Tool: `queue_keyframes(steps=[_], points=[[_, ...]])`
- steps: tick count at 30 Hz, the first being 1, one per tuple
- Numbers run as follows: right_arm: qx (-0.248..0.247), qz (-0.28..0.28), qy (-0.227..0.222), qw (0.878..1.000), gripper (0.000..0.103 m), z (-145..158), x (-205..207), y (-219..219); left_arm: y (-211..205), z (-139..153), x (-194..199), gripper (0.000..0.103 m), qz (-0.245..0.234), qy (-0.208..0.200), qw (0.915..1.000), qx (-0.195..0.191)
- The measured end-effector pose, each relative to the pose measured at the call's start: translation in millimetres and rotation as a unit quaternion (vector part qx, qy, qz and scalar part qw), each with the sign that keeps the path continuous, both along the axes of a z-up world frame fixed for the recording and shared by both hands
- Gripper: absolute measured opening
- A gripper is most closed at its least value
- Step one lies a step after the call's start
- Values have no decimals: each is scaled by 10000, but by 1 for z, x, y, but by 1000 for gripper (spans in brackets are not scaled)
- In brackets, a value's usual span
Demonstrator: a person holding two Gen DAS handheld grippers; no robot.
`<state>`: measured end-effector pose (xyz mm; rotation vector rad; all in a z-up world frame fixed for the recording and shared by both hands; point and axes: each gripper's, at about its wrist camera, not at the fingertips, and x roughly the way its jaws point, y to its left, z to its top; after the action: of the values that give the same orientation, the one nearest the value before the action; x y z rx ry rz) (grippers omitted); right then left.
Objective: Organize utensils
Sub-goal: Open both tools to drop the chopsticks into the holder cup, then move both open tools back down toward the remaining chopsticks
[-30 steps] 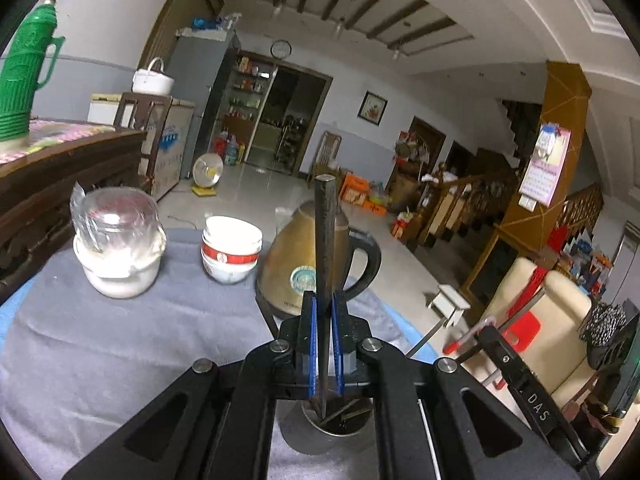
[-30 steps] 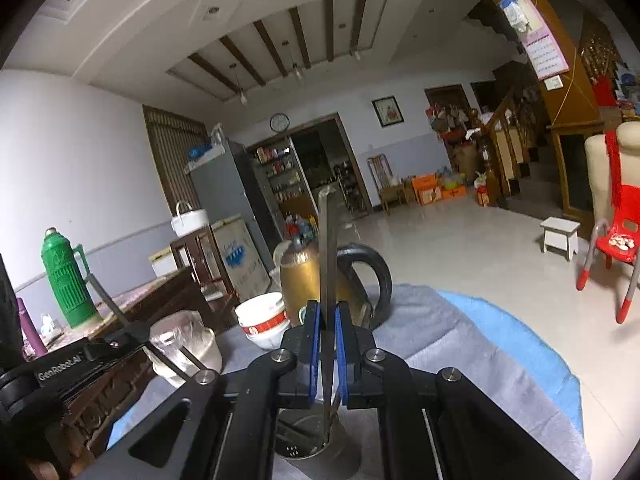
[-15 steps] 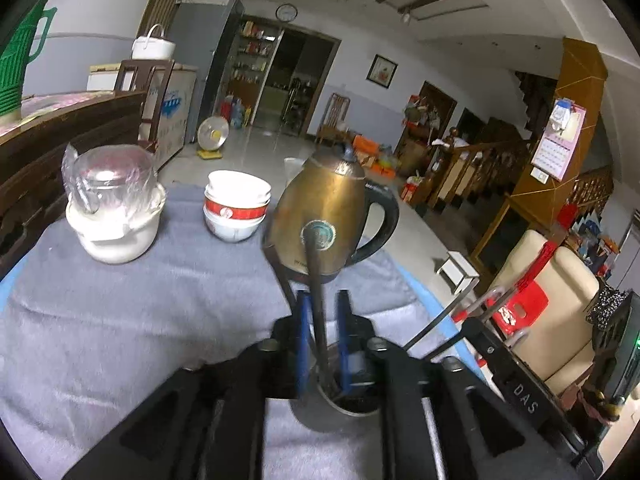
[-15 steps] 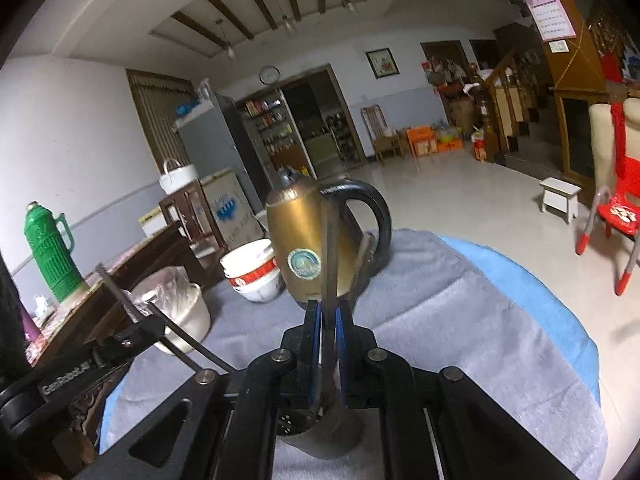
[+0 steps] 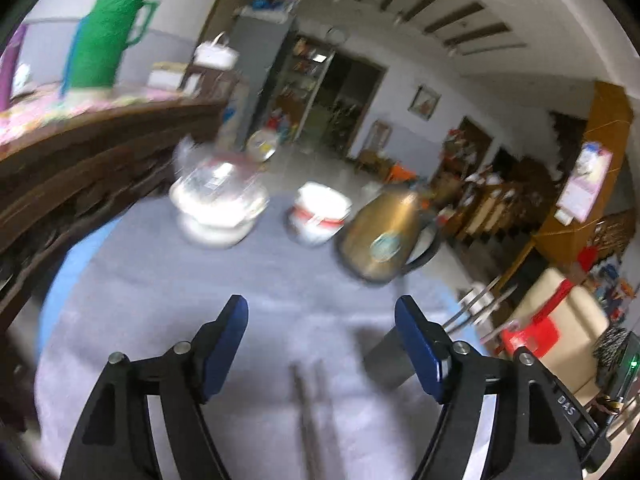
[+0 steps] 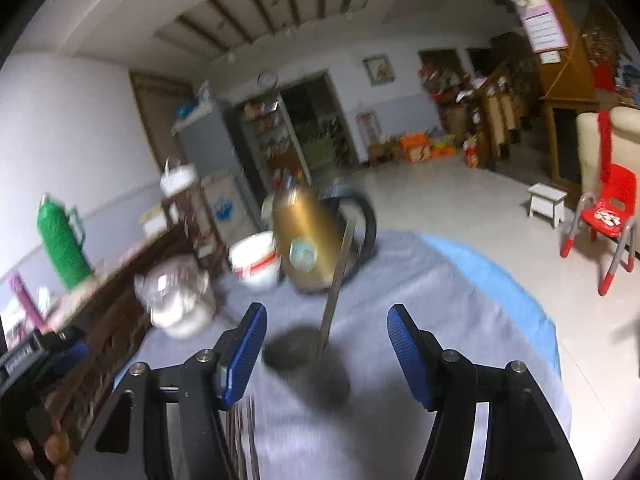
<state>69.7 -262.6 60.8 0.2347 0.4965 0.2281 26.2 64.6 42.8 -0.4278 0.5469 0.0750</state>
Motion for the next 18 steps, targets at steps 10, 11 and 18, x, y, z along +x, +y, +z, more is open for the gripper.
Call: queue_keyframes(steps=[10, 11, 18], points=[[-612, 1270, 1754, 9744, 56, -103, -12, 71, 34, -114, -42, 76, 203, 1879, 9818, -182], [-692, 1326, 1837, 9715, 47, -107, -12, 75, 34, -119, -45, 76, 203, 1948, 9804, -215], [-960, 1542, 2213, 9581, 38, -121, 0, 92, 13, -127, -50, 76, -71, 2184, 9754, -290]])
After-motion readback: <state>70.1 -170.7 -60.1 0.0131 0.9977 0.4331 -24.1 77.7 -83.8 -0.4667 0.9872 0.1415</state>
